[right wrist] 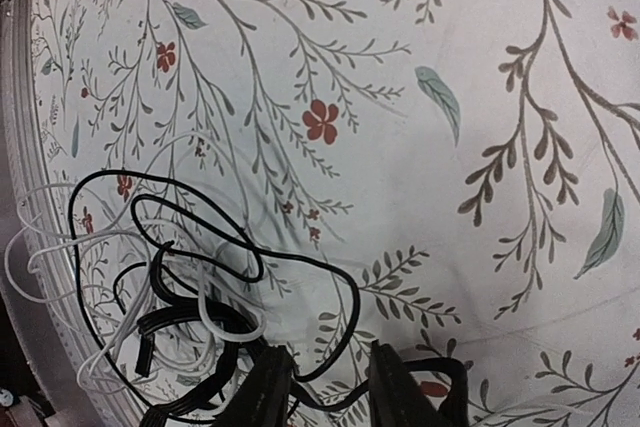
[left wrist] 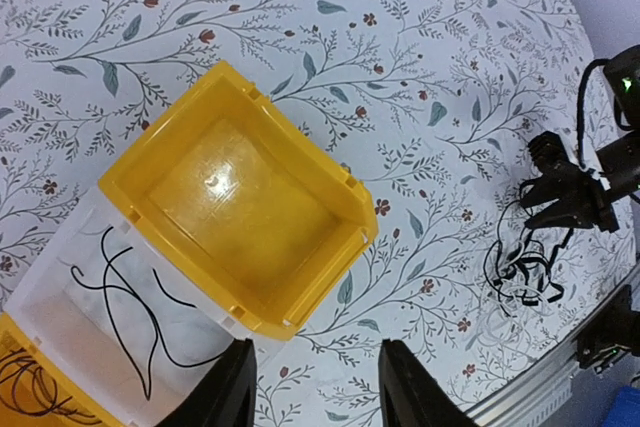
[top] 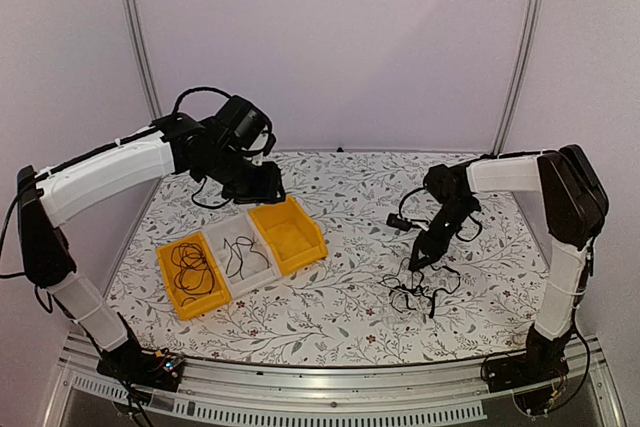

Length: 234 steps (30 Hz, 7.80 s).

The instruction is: Untangle the cables

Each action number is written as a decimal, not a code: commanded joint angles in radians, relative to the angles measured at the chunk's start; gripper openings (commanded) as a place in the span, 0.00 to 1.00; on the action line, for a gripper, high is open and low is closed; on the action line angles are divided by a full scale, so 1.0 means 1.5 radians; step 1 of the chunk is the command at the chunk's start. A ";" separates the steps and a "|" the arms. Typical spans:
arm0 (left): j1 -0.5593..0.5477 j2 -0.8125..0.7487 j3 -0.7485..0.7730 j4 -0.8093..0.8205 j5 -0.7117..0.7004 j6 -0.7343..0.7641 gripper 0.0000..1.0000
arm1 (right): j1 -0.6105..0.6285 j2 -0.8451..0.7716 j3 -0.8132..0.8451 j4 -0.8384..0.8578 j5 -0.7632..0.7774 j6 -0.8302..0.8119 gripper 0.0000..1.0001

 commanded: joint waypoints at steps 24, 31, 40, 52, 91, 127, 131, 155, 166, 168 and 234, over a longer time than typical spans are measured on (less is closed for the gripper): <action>-0.196 0.085 0.042 0.506 0.121 0.194 0.54 | 0.011 -0.209 0.462 -0.288 -0.117 -0.063 0.00; -0.212 0.158 0.091 0.514 0.069 0.214 0.54 | 0.011 -0.224 0.511 -0.289 -0.121 -0.042 0.00; -0.210 0.236 0.082 0.611 0.051 0.257 0.53 | 0.011 -0.260 0.564 -0.299 -0.119 -0.034 0.00; -0.187 0.288 -0.001 0.804 0.045 0.173 0.00 | 0.011 -0.289 0.617 -0.284 -0.060 -0.001 0.00; -0.168 0.329 0.128 0.705 0.153 0.278 0.08 | 0.008 -0.322 0.632 -0.174 0.012 0.054 0.00; -0.147 0.289 0.437 0.755 0.179 0.071 0.00 | -0.111 -0.514 0.162 0.058 -0.001 0.112 0.70; -0.151 0.296 0.514 0.724 0.169 0.076 0.00 | -0.111 -0.533 0.104 0.069 -0.038 0.115 0.73; -0.122 -0.103 -0.055 0.477 -0.069 0.084 0.00 | -0.112 -0.611 -0.121 0.093 -0.106 0.076 0.72; -0.063 -0.342 -0.311 0.392 -0.130 0.010 0.00 | -0.111 -0.599 -0.135 0.092 -0.107 0.073 0.70; -0.048 -0.373 -0.345 0.369 -0.133 0.008 0.00 | -0.111 -0.591 -0.132 0.093 -0.109 0.072 0.70; 0.258 -0.545 -0.609 0.450 0.015 0.150 0.00 | -0.111 -0.597 -0.173 0.088 -0.106 0.082 0.70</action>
